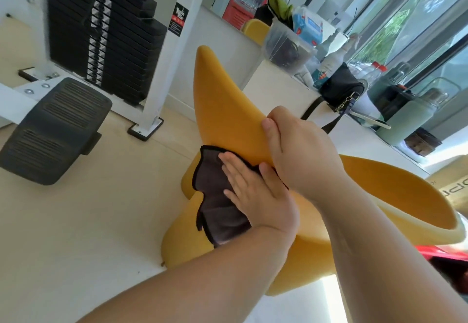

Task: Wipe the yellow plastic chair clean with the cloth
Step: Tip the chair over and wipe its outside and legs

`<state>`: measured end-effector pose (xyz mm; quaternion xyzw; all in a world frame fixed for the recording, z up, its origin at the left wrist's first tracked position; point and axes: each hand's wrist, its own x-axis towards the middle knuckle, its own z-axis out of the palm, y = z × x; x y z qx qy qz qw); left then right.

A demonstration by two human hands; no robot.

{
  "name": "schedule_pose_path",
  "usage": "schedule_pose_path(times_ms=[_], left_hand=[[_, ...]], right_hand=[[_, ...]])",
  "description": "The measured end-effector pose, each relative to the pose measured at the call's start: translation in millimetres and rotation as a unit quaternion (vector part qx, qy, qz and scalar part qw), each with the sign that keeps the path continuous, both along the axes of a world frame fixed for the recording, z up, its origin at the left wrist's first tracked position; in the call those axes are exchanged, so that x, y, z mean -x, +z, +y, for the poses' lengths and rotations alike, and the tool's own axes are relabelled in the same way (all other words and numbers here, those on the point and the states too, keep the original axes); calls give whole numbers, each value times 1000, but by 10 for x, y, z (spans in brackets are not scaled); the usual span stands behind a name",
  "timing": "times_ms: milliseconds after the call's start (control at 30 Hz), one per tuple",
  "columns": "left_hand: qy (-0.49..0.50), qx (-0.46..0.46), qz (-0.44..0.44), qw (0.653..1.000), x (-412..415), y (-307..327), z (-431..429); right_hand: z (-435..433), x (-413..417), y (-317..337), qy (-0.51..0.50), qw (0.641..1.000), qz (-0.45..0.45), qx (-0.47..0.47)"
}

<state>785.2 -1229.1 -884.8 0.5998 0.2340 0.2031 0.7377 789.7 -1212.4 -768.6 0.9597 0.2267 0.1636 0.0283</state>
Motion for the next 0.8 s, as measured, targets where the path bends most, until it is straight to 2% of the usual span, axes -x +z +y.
schedule_pose_path(times_ms=[233,333,433,600,700,800], left_hand=[[-3,-66,-57,996,51,-243,-50],[18,-5,-63,998,-210,-174,287],[49,26,-129,990,-498,-98,722],[12,70,-185,980,-896,-38,1274],[-70,187,-135,971,-1264,18,1710],[-91,230,-64,967,-1426,154,1937]], right_hand=[[-12,23,2,-7,1000,9,1],[-20,17,11,-9,1000,13,5],[-9,22,9,-8,1000,12,3],[26,-25,-15,-2,1000,-6,15],[40,-34,-22,-11,1000,-9,27],[67,-70,-15,-9,1000,-9,28]])
